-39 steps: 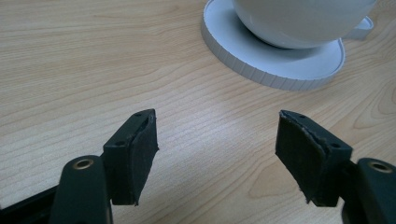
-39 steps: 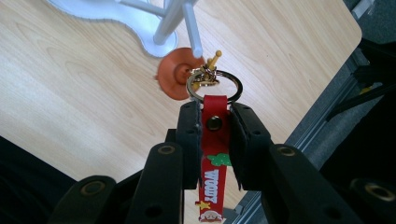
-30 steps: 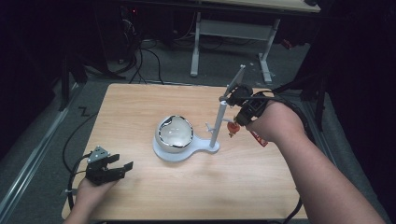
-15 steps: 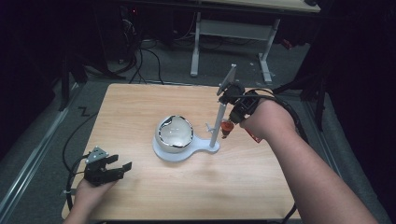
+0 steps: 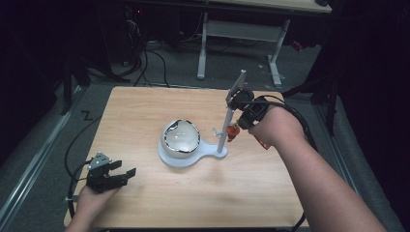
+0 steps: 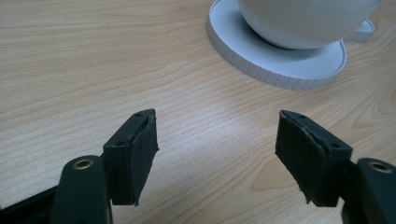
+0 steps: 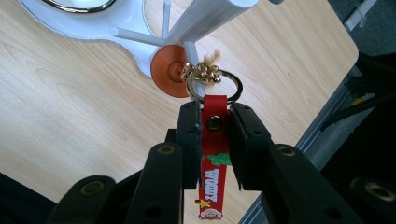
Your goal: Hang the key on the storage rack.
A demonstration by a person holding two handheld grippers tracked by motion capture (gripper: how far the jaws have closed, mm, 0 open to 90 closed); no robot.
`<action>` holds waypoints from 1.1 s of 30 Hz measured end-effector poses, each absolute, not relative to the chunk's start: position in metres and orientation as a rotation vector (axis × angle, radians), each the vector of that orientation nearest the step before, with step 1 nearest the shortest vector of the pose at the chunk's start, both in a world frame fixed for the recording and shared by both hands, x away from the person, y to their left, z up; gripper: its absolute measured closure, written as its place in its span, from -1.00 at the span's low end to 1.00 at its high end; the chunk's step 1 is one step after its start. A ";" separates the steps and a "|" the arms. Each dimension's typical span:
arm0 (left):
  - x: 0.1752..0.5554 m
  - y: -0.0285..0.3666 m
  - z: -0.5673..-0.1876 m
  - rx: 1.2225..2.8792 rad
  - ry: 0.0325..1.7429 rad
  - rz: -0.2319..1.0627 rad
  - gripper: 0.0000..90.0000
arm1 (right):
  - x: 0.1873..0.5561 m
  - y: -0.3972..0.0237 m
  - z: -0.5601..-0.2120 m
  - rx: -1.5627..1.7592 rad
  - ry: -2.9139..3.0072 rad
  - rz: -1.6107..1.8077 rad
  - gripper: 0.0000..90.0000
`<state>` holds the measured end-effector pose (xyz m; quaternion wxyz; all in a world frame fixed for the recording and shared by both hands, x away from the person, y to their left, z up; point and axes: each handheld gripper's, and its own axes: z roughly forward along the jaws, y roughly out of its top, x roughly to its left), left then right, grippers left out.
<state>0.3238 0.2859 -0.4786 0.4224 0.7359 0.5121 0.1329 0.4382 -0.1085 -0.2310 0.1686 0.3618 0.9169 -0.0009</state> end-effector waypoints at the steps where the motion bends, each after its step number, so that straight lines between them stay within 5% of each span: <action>1: 0.324 0.286 -0.479 1.843 1.283 0.333 -0.33 | 0.438 -0.109 -0.232 1.031 2.605 -0.002 0.66; 17: 0.325 0.284 -0.479 1.847 1.279 0.330 -0.33 | 0.436 -0.128 -0.228 1.130 2.552 0.039 0.47; 33: 0.326 0.281 -0.480 1.863 1.273 0.326 -0.33 | 0.423 -0.175 -0.290 1.242 2.508 0.087 0.19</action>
